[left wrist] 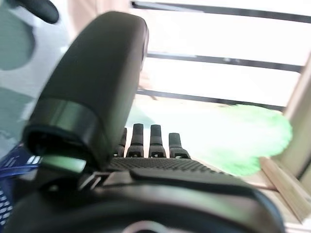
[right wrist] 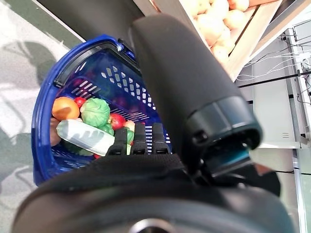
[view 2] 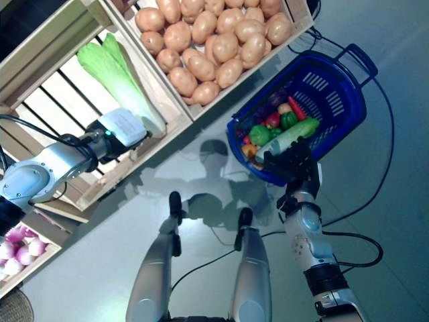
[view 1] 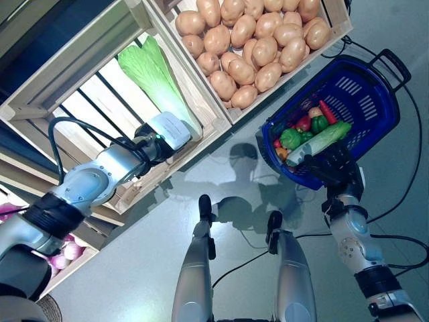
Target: Put vegetables into the basket
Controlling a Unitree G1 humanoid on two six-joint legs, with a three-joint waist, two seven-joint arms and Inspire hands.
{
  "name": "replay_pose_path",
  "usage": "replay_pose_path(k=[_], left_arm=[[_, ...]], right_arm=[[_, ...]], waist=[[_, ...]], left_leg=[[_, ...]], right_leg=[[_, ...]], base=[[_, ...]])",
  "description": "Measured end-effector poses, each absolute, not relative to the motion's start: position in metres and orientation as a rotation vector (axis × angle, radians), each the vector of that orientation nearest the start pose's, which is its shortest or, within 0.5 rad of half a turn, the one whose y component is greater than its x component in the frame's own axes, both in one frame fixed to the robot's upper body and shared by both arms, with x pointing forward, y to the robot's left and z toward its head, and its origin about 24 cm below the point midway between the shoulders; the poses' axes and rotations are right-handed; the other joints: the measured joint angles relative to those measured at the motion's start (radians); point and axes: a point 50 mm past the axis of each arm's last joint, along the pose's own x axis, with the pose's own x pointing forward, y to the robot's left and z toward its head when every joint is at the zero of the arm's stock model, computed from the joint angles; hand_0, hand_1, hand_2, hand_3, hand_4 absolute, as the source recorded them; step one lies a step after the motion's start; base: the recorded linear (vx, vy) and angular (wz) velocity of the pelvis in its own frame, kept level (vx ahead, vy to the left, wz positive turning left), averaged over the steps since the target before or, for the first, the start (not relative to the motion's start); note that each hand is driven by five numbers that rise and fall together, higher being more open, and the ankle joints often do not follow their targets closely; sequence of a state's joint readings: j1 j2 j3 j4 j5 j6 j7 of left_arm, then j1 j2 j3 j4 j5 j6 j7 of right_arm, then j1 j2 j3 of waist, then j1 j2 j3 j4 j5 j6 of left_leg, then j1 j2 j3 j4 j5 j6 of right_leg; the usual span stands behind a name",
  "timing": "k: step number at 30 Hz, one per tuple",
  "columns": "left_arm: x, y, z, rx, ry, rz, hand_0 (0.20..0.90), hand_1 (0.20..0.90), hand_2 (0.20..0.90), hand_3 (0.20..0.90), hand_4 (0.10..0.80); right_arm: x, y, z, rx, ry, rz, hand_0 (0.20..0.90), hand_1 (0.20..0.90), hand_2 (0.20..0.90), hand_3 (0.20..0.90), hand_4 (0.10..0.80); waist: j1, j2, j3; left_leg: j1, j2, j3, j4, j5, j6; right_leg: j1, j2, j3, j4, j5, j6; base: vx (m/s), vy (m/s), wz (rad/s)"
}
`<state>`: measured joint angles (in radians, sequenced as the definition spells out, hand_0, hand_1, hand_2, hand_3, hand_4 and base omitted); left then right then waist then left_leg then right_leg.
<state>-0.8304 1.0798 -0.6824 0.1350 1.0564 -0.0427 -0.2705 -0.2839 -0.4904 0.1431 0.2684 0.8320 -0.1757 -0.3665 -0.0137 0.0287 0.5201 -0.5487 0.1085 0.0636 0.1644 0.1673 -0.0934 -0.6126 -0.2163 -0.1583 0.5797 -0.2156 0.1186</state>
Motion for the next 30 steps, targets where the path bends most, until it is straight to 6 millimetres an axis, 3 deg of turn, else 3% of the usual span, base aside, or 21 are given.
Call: replay_pose_path(k=[6,11,22,30], left_arm=[[0.346,0.245,0.206,2.406,-0.346,-0.029,0.900,0.900,0.900,0.900,0.800],[0.342,0.267,0.197,2.427,-0.476,0.063,0.900,0.900,0.900,0.900,0.800],[0.339,0.285,0.190,2.454,-0.554,0.126,0.900,0.900,0.900,0.900,0.800],[0.341,0.282,0.193,2.456,-0.669,0.163,0.900,0.900,0.900,0.900,0.800]], right_arm=[[0.302,-0.245,0.082,0.314,-0.075,-0.332,0.900,0.900,0.900,0.900,0.800],[0.301,-0.249,0.083,0.300,-0.077,-0.333,0.900,0.900,0.900,0.900,0.800],[0.306,-0.248,0.094,0.292,-0.110,-0.318,0.900,0.900,0.900,0.900,0.800],[0.309,-0.246,0.099,0.293,-0.122,-0.306,0.900,0.900,0.900,0.900,0.800]], waist=[[-0.001,0.000,0.000],[-0.004,0.000,0.000],[-0.027,-0.002,0.000],[-0.036,-0.002,0.000]], left_leg=[[-0.006,0.000,0.003,0.000,0.000,0.000],[-0.022,0.001,0.007,0.000,0.000,0.000],[-0.061,0.002,0.015,0.008,0.000,0.000],[-0.092,0.004,0.021,0.015,0.000,0.000]], right_leg=[[-0.008,0.000,0.002,0.001,0.000,0.000],[-0.029,0.000,0.007,0.005,0.000,0.000],[-0.078,0.001,0.018,0.021,0.000,-0.001],[-0.113,0.002,0.024,0.035,0.001,-0.002]], base=[[0.003,0.021,0.00],[0.006,0.029,-0.01],[0.005,0.011,-0.01],[0.004,0.003,-0.01]])
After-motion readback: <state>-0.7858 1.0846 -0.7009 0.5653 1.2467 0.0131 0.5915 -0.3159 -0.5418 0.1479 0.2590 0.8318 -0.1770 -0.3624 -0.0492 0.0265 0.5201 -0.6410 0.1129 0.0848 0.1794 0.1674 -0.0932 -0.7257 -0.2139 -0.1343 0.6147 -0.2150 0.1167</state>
